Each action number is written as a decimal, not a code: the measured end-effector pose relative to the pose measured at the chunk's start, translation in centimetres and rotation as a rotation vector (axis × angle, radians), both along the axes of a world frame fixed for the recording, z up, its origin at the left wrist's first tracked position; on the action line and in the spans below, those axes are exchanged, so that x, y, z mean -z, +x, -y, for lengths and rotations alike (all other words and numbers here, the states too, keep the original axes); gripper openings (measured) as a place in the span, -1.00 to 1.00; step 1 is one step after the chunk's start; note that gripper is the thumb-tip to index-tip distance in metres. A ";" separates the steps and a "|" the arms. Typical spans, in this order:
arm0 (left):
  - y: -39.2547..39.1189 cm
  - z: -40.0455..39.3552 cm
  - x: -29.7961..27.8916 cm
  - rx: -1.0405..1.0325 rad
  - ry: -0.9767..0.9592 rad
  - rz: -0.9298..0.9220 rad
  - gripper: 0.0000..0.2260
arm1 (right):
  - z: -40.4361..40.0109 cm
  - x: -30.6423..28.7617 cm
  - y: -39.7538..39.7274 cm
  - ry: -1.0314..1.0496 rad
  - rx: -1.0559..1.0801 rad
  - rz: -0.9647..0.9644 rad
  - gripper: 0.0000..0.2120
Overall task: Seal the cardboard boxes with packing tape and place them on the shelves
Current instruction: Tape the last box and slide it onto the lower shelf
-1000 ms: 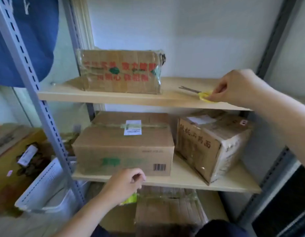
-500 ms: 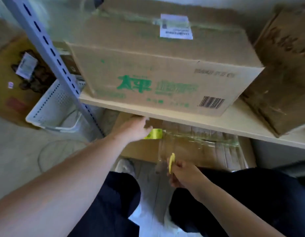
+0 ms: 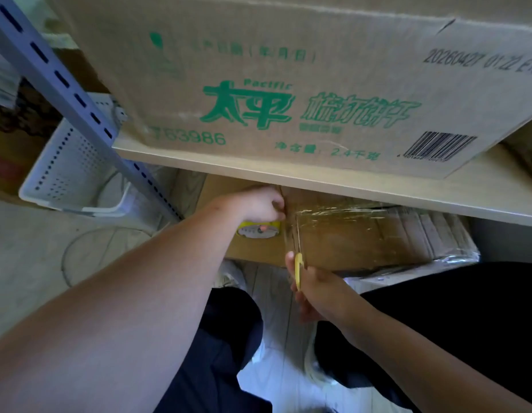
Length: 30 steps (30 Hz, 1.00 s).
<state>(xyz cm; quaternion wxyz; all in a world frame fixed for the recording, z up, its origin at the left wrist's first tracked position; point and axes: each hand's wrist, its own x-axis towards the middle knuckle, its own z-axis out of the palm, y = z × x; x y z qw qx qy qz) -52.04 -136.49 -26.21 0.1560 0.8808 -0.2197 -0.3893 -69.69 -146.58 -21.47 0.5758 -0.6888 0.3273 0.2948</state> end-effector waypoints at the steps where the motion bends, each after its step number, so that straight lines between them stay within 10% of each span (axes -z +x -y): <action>1: 0.1 -0.1 -0.2 0.000 -0.012 -0.004 -0.84 | 0.2 -0.1 0.2 -0.018 -0.002 -0.002 -0.48; 8: 0.6 -1.4 -1.8 -0.125 -0.181 -0.234 -0.87 | 1.3 -1.2 1.0 0.013 -0.094 -0.101 -0.30; 30: 0.5 -1.0 -2.1 -0.136 -0.061 -0.115 -0.80 | 1.5 1.6 4.7 -0.038 -0.064 -0.100 -0.34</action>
